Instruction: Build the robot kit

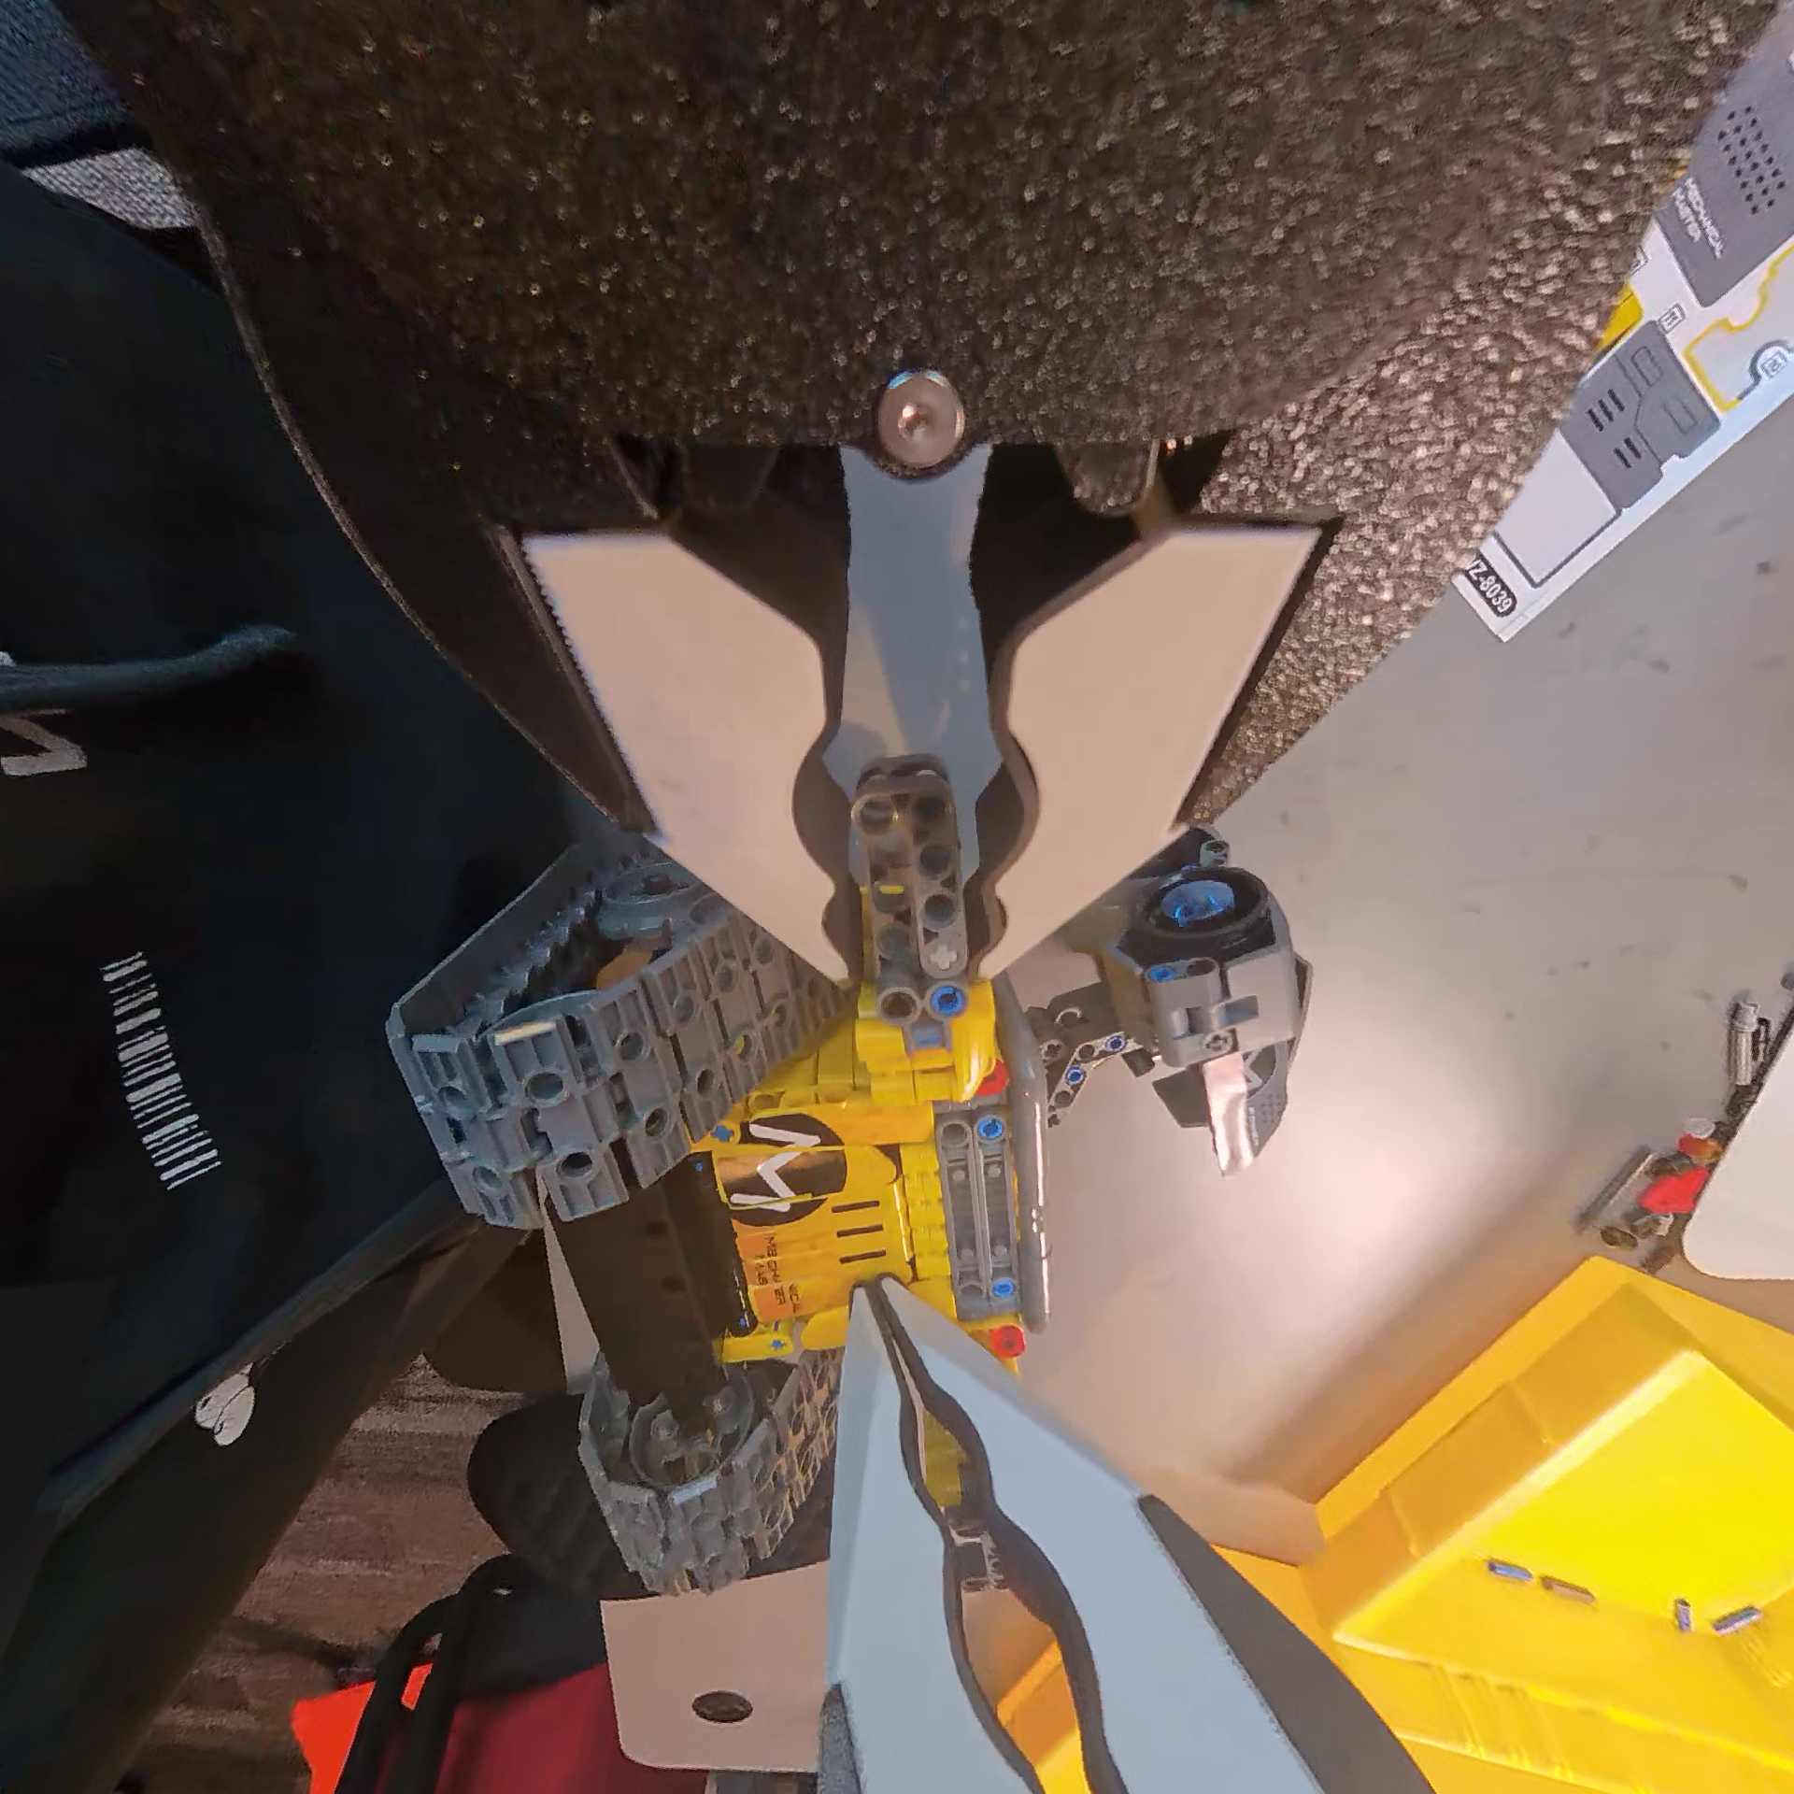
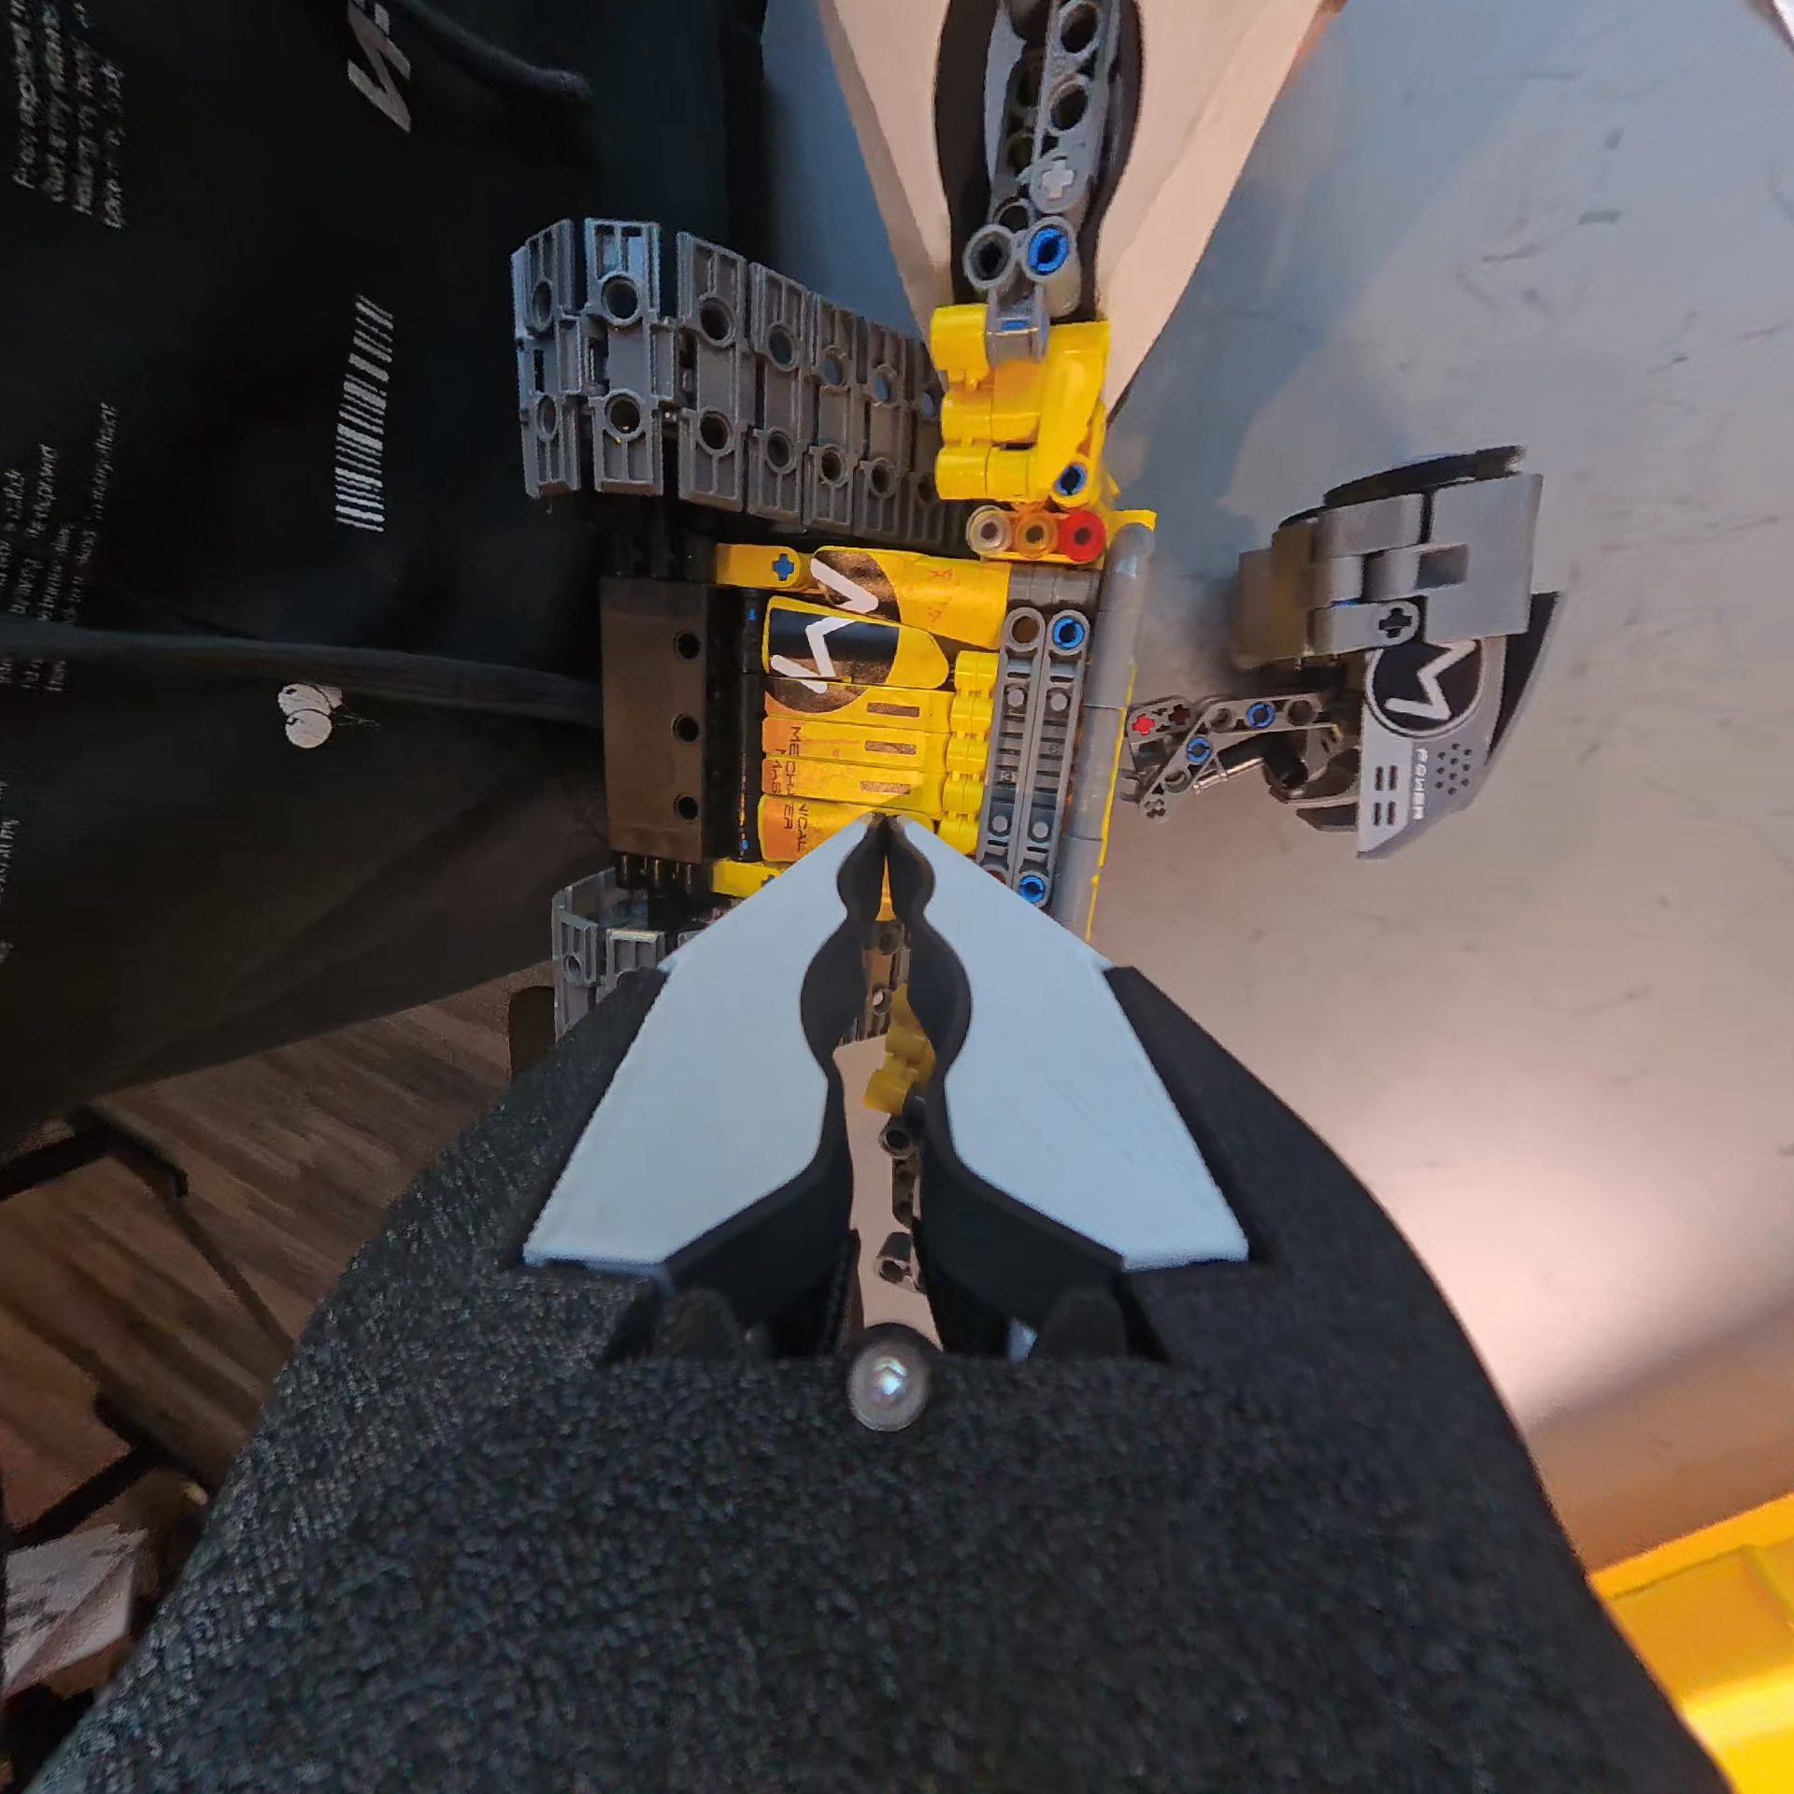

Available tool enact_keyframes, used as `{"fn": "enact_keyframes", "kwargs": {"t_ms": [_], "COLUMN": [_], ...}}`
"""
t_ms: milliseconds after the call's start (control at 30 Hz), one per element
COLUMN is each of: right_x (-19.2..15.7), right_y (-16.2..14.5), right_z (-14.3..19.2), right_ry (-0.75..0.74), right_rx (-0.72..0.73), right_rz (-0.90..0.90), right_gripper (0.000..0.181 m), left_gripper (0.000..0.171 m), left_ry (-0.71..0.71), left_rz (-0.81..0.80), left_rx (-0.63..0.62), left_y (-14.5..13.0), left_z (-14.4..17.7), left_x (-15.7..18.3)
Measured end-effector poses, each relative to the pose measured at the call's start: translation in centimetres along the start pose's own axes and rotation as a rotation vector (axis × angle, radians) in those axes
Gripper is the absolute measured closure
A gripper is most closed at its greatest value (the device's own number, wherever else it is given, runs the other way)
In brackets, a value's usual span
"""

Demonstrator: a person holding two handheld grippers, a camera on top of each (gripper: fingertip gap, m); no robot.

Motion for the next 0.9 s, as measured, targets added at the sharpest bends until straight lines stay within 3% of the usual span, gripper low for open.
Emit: {"fn": "enact_keyframes", "kwargs": {"t_ms": [133,333,533,900], "right_x": [0.6,-0.7,-2.1,-0.5], "right_y": [-0.1,0.2,0.2,0.3], "right_z": [0.1,1.1,-0.5,0.1], "right_ry": [-0.018,-0.026,-0.023,-0.156], "right_rx": [0.053,0.058,-0.081,-0.023], "right_rz": [-0.075,0.000,0.059,-0.005], "right_gripper": [0.181,0.181,0.181,0.181], "left_gripper": [0.153,0.153,0.152,0.153], "left_ry": [-0.007,-0.014,-0.018,-0.003], "left_rz": [-0.010,0.032,0.043,0.033], "left_rx": [0.012,0.035,0.052,0.065], "left_y": [0.0,-0.2,-0.2,-0.5], "left_z": [0.0,0.0,0.0,0.0], "left_x": [0.0,-0.2,-0.2,-0.3]}}
Point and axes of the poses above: each gripper's, where its closed fingertips meet, z back along the fingers, y out of its top, x = y × z across the jaws, the point moved 7 cm from there along z, back along the fingers, and after that the axes turned 2 degrees about -y, right-handed, at the moved point
